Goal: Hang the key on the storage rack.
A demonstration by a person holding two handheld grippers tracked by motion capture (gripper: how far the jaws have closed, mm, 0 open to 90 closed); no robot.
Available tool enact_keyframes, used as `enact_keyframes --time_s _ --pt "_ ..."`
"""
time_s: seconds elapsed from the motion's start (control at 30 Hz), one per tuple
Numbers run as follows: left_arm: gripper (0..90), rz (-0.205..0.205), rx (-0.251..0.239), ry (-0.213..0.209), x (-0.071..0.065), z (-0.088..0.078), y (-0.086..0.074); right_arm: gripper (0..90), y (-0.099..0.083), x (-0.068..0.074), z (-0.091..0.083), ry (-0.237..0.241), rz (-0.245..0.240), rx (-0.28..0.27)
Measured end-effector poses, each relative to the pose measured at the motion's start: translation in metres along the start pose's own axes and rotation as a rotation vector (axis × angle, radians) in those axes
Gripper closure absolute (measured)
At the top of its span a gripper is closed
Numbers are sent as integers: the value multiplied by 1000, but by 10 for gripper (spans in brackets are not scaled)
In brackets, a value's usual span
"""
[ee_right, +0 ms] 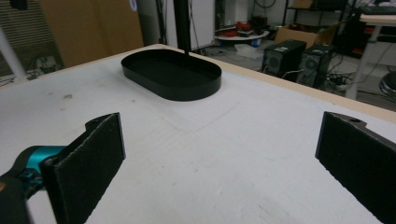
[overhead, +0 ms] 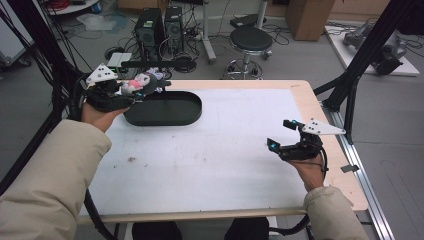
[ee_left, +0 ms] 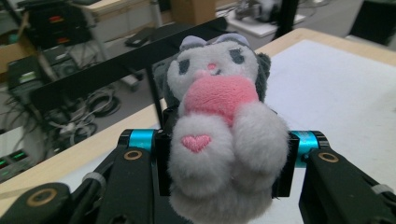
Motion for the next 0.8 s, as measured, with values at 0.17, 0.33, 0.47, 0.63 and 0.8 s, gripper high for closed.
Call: enact_keyframes --time_s 0.17,0.33,0.47,0.63,0.8 --pt "564 -17 11 69 11 2 3 5 -12 -4 -6 -47 21 -35" --pt "564 -32 17 117 19 7 4 5 -21 -4 -8 -71 22 -61" --pt "564 -50 4 152 24 12 7 5 -27 -5 -10 -78 37 -77" --pt "564 -40 -7 179 25 18 13 5 -34 -4 -14 -87 27 -92" --pt "564 -55 -17 198 28 25 15 5 -43 -4 -15 -99 22 -103"
Point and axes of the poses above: each handheld gripper's, and its own axes: z roughly forward along the jaws, y roughly out of its top, x roughly to its left, the point moved 4 cm from there along z, roughly forward along the jaws, and after that the axes turned 3 degrees about -x, right-handed, at the moved point
